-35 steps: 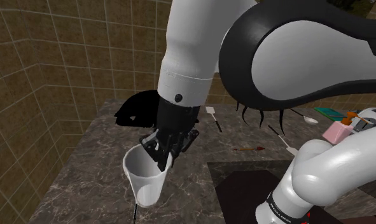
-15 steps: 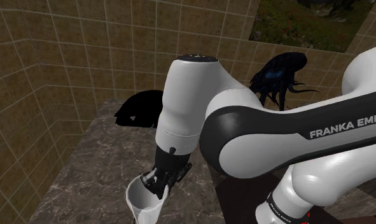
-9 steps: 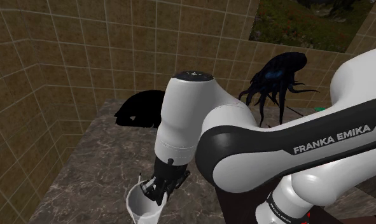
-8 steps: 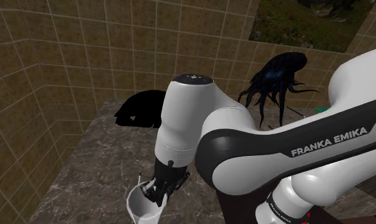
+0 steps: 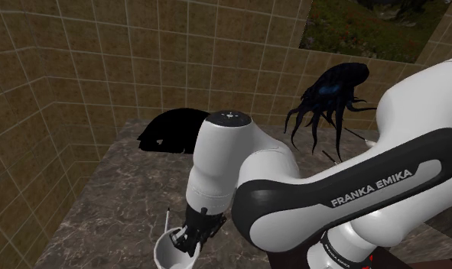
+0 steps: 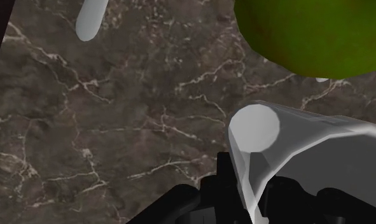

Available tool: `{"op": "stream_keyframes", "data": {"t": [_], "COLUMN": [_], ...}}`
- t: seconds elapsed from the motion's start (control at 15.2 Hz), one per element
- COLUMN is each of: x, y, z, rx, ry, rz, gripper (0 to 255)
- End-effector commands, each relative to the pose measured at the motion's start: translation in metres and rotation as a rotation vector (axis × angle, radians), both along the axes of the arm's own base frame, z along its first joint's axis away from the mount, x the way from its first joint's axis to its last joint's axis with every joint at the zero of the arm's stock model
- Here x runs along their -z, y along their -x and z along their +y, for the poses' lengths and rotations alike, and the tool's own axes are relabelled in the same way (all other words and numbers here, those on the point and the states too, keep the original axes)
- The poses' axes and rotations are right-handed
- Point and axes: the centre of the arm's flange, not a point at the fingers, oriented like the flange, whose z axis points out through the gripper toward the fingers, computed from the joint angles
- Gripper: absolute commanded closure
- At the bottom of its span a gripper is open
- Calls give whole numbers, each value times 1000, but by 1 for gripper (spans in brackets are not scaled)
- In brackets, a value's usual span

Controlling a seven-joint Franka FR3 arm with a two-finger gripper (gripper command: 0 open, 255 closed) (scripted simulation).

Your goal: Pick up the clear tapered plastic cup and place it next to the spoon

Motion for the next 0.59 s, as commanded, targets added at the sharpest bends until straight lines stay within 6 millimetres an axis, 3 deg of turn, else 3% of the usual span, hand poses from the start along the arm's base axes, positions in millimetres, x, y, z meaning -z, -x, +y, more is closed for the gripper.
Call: {"op": "stream_keyframes", "data": {"t": [0.0,0.26,0.33,0.53], "x": [1,1,1,1], "y": [0,0,0,0], "z": [0,0,0,0], "rx": [0,0,0,0], "ry": [-1,-1,-1,-1], "rz": [-1,-1,-1,-1], "gripper": [255,255,0,0]}}
